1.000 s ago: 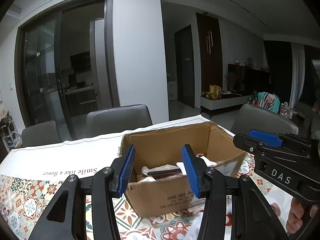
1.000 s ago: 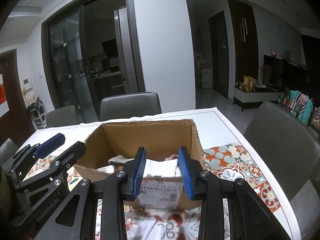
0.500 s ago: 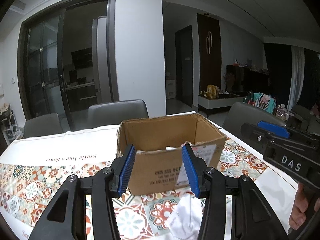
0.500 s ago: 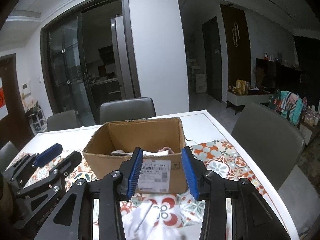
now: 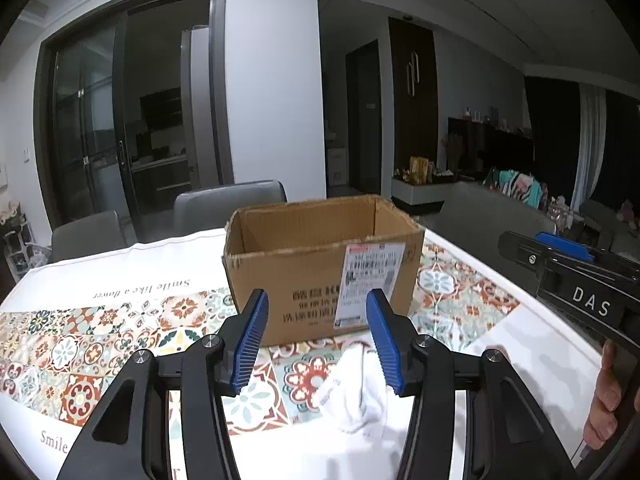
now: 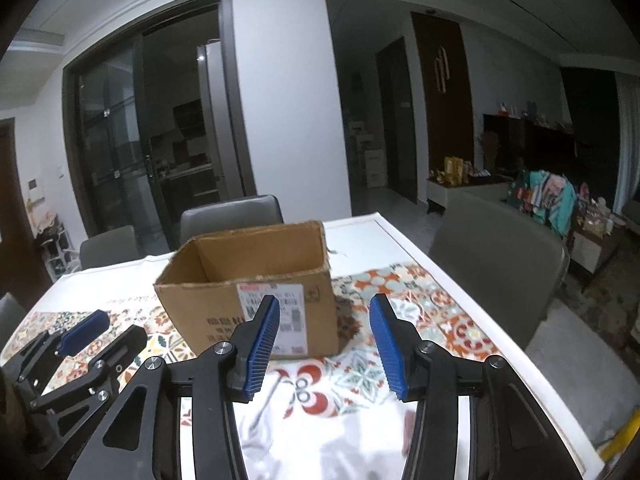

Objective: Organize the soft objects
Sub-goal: 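Withdraw both tools from the box and turn toward the remaining items, then move the left tool to the white lens cloth while the right tool approaches the pink band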

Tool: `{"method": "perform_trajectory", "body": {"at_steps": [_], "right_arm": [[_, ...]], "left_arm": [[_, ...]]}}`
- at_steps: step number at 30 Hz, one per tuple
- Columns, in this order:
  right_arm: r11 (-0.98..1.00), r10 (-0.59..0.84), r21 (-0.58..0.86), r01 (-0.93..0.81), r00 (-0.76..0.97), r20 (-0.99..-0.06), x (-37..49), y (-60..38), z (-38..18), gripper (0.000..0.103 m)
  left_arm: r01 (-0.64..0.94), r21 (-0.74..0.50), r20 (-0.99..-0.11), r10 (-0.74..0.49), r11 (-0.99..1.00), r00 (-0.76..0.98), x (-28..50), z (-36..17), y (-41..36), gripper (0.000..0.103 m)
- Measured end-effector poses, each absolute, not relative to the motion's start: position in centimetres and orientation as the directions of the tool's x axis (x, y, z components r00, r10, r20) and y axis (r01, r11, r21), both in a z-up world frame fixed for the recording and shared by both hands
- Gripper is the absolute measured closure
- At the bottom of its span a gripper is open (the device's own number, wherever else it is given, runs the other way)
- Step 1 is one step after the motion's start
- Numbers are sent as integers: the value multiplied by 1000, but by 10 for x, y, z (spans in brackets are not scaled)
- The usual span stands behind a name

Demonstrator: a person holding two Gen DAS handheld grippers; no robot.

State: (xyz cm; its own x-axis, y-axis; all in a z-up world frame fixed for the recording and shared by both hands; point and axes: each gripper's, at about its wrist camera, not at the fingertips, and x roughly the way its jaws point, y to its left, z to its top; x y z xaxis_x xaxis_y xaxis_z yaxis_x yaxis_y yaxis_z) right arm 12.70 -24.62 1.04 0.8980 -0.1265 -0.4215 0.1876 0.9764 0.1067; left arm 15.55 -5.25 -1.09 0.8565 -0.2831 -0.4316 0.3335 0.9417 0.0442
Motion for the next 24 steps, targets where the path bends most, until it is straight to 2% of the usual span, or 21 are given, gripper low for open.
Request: {"method": "perform_trajectory", "body": {"at_steps": [2, 14, 24], "right_arm": [[972, -145, 105, 209, 889, -434, 121, -249, 3, 49], [954, -189, 108, 281, 839, -510, 90, -258, -33, 49], [946, -219, 66, 317, 776, -591, 77, -266, -72, 49]], "left_arm": [[334, 46, -443, -281, 941, 851, 153, -16, -55, 52], [366, 52, -522, -287, 929, 803, 137, -50, -62, 47], [378, 115, -569, -251, 919, 783, 127, -82, -69, 41]]}}
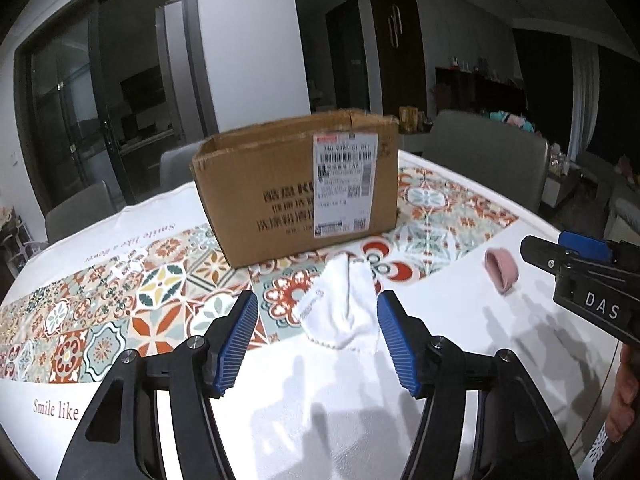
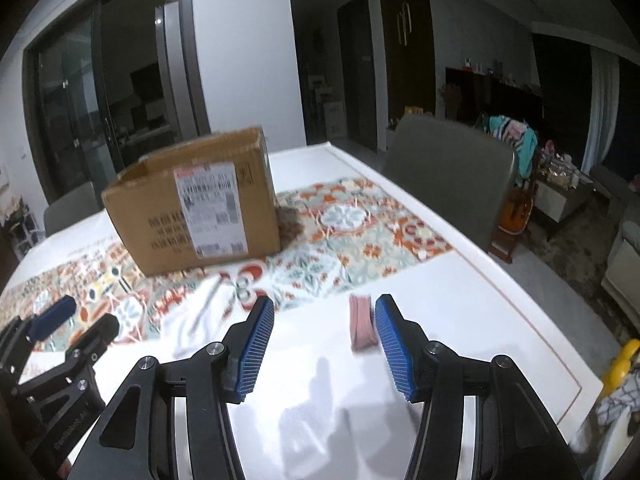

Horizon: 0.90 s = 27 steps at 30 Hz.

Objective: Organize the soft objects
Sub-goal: 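Move the left tool to the white lens cloth while the right tool approaches the pink band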

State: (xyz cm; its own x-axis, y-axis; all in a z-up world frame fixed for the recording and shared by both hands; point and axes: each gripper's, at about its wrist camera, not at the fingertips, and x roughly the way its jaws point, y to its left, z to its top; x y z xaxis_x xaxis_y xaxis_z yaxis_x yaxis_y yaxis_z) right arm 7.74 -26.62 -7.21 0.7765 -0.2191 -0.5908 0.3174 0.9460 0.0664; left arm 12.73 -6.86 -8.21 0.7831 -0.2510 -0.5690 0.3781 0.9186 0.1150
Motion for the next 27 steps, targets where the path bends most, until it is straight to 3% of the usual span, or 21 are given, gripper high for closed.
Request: {"method": "perform_trajectory", "body": {"at_steps": [27], "right_arm": [[916, -213, 90, 391, 664, -717, 137, -292, -129, 49]], "left_arm": [[418, 41, -751, -247, 908, 612, 205, -149, -101, 38]]}}
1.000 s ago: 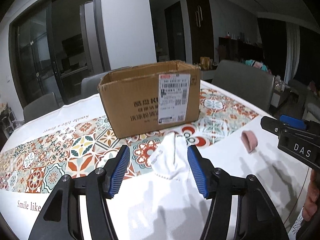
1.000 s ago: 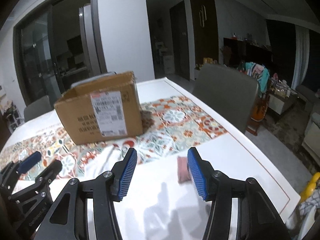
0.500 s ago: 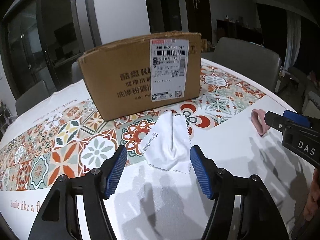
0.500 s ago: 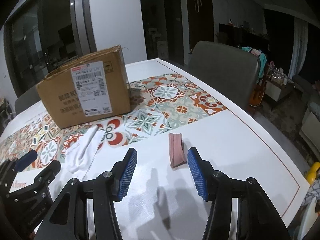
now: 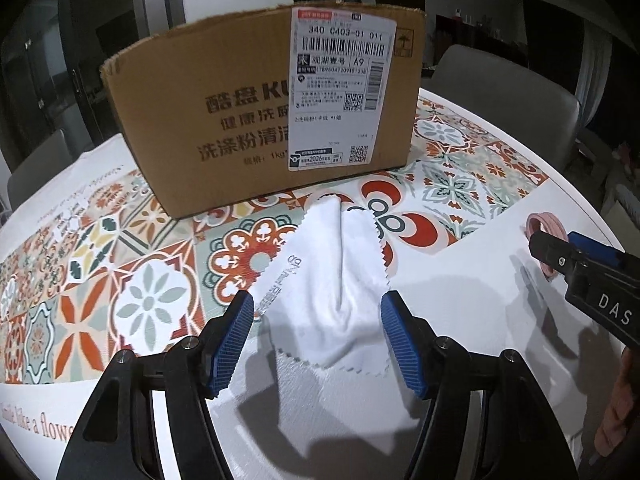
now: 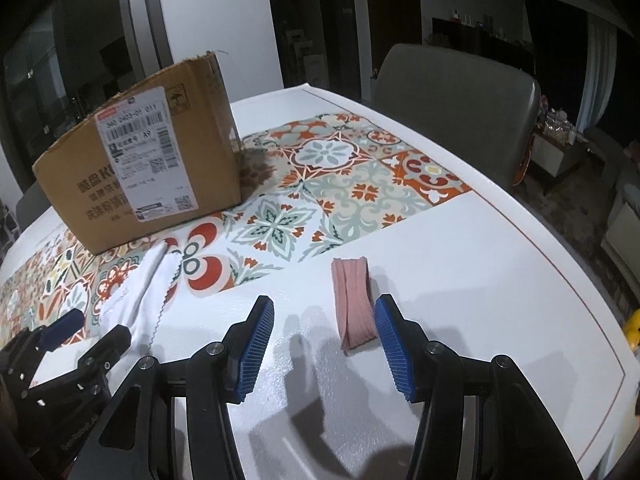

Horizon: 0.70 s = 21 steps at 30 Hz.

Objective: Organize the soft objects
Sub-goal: 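Move the left tool to the white lens cloth while the right tool approaches the pink band, then grasp the white lens cloth with the left tool while the right tool grasps the pink band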

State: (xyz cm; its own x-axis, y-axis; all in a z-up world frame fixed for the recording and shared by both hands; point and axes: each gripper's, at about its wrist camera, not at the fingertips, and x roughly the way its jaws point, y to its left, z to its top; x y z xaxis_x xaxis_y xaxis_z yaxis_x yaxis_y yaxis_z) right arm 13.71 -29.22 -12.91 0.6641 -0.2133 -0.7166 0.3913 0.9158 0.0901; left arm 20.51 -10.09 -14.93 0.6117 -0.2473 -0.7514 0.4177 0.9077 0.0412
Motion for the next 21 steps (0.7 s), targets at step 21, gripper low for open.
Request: {"method": "perform_trajectory", "body": {"at_steps": [21], "right_arm": [[920, -164, 123, 373, 651, -741, 144, -294, -136, 88]], "left_arm": [[437, -11, -775, -284, 899, 564, 216, -159, -106, 73]]}}
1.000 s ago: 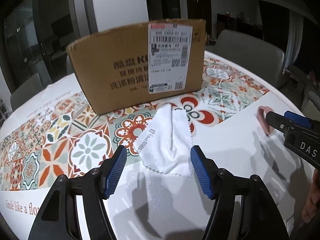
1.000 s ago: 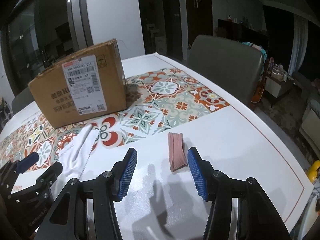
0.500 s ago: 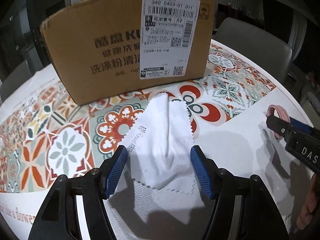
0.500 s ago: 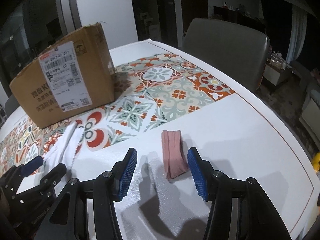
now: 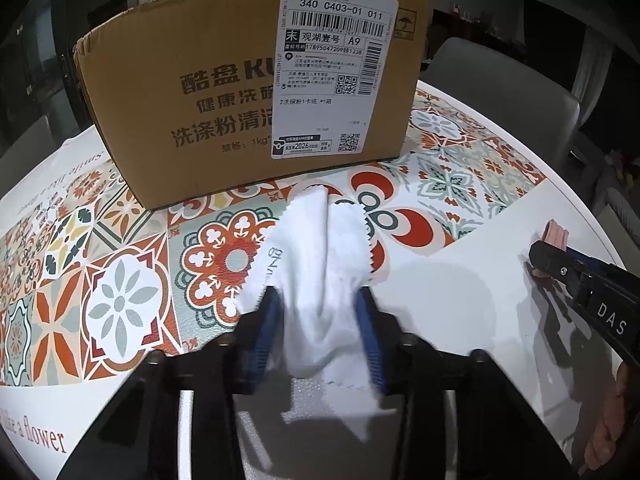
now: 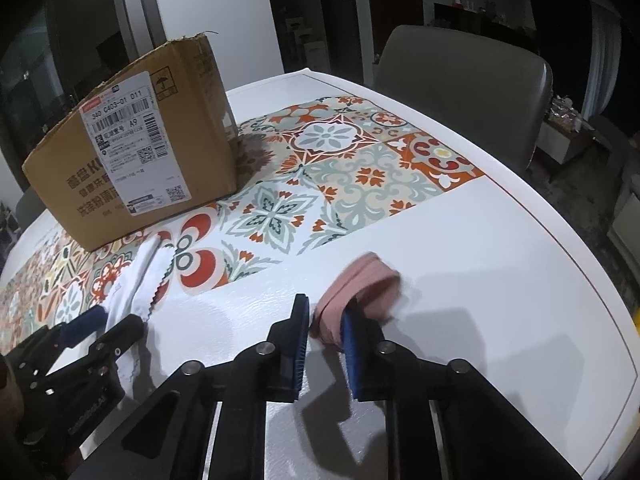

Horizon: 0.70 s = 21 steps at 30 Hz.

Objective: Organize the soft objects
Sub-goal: 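Grasp the white lens cloth with the left tool while the right tool grasps the pink band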

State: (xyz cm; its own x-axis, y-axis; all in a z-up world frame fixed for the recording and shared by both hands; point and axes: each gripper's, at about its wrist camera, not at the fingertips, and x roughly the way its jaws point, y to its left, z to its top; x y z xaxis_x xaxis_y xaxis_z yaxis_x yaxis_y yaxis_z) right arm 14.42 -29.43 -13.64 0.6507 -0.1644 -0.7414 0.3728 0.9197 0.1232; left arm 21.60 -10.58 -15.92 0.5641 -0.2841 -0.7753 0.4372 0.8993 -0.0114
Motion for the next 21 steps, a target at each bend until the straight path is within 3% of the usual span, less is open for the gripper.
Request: {"method": "perform_trajectory", "body": {"at_steps": [4, 6, 21], "right_arm": [[926, -151, 132, 355, 665, -732, 141, -290, -131, 89], [929, -144, 135, 345, 670, -729, 140, -287, -129, 89], [945, -96, 161, 283, 714, -694, 127, -270, -104, 89]], "left_arm": [[444, -19, -773, -294, 896, 562, 213, -158, -104, 90], [447, -26, -773, -301, 894, 558, 211, -157, -104, 93], [423, -65, -710, -340, 904, 617, 184, -122, -84, 95]]}}
